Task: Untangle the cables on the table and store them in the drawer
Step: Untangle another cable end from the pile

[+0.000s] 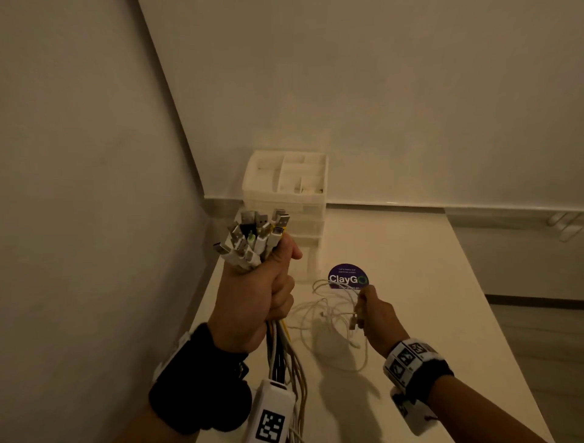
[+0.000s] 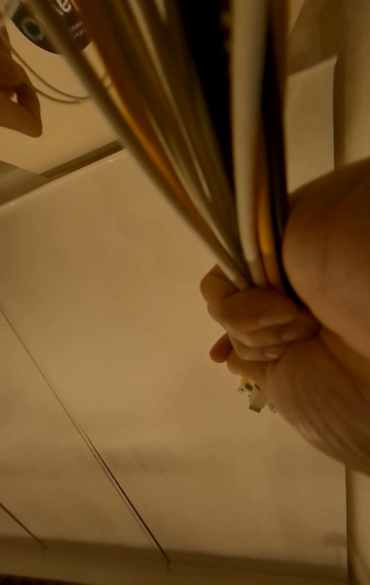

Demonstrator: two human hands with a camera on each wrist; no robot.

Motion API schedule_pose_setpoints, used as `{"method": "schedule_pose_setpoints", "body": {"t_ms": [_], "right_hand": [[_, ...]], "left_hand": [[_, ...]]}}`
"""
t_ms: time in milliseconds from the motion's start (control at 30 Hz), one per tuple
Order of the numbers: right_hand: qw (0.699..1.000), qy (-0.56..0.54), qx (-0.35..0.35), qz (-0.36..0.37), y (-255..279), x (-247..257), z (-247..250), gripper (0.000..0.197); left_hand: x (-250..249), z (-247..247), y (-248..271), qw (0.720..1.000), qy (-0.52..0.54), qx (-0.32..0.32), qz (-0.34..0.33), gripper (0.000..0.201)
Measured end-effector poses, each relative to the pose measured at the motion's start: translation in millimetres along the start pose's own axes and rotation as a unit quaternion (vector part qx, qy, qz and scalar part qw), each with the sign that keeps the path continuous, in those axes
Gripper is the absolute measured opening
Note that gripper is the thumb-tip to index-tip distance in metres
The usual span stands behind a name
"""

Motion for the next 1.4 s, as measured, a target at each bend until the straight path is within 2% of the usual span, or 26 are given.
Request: {"method": "schedule_pose_setpoints", "body": {"t_ms": [67, 133, 333, 400, 467, 533, 600, 700, 800, 833, 867, 933, 1000, 1067, 1267, 1400], "right_hand": [[0.993, 0.119, 0.005, -0.009, 2.0, -2.4, -3.6, 0.010], [0.971, 0.239, -0.011, -0.030, 5.8, -1.2, -6.5, 0.009], [0.973, 0.226, 0.034, -0.007, 9.3, 2.5, -20.6, 0.019], [0.968, 0.250, 0.007, 0.002, 12.9, 6.0, -21.1, 0.026], [0.951, 0.309, 0.020, 0.004, 15.5, 8.3, -22.8, 0.033], [0.932, 0.362, 0.023, 0.020, 15.2, 7.7, -26.2, 0.026], [0.946, 0.322, 0.034, 0.016, 12.9, 4.6, -26.6, 0.006], [0.977, 0.208, 0.048, -0.024, 12.1, 0.9, -28.1, 0.005], [0.996, 0.080, 0.000, -0.028, 11.8, 6.4, -19.6, 0.015], [0.999, 0.014, -0.018, -0.027, 14.4, 15.0, -11.8, 0.012], [0.997, -0.064, -0.039, -0.006, 17.6, 24.1, -2.4, 0.007], [0.975, -0.210, -0.057, 0.044, 28.3, 50.2, 22.2, 0.021], [0.939, -0.337, -0.025, 0.068, 40.9, 78.6, 46.8, 0.027], [0.914, -0.397, 0.020, 0.082, 53.3, 101.9, 66.0, 0.027], [0.943, -0.267, 0.078, 0.180, 78.3, 131.0, 94.0, 0.030], [0.956, -0.134, -0.018, 0.259, 83.7, 138.8, 99.6, 0.015]], "left_hand": [[-0.9, 0.9, 1.3, 1.000, -0.004, -0.001, -0.005, 0.027], [-1.9, 2.1, 2.9, 1.000, -0.005, -0.003, -0.007, 0.025], [-4.3, 3.0, 6.2, 1.000, 0.001, -0.007, -0.006, 0.025], [-3.9, 3.5, 6.7, 1.000, 0.003, 0.001, -0.006, 0.027], [-3.8, 4.3, 7.5, 1.000, 0.003, 0.008, -0.004, 0.028], [-4.5, 5.5, 8.3, 1.000, 0.002, 0.013, -0.006, 0.027], [-5.2, 6.6, 9.7, 1.000, 0.002, 0.007, -0.006, 0.026], [-6.1, 8.5, 11.2, 1.000, 0.005, 0.001, -0.005, 0.026], [-6.3, 11.7, 11.0, 1.000, 0.007, 0.004, -0.006, 0.024], [-6.3, 13.4, 10.4, 1.000, 0.007, 0.003, -0.004, 0.024], [-6.0, 15.2, 9.3, 1.000, 0.007, 0.002, -0.004, 0.024], [-5.5, 17.2, 5.9, 1.000, 0.004, -0.001, 0.000, 0.023], [-3.1, 17.5, 0.5, 1.000, -0.002, -0.003, 0.009, 0.023], [0.0, 15.4, -5.2, 1.000, -0.007, 0.001, 0.019, 0.022], [7.6, 11.8, -17.1, 0.998, -0.049, 0.029, 0.023, 0.014], [14.8, 10.5, -29.0, 0.996, -0.080, 0.035, 0.012, 0.018]]}}
Point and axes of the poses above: each hand's wrist, its own y-axis away from the middle knuckle, its own z-axis out of the back of the hand, x = y × z, the point moved 2 cm from there along -y, towards the middle knuckle, and after that the axes turned 13 degrees about x, right-handed, at the moved point
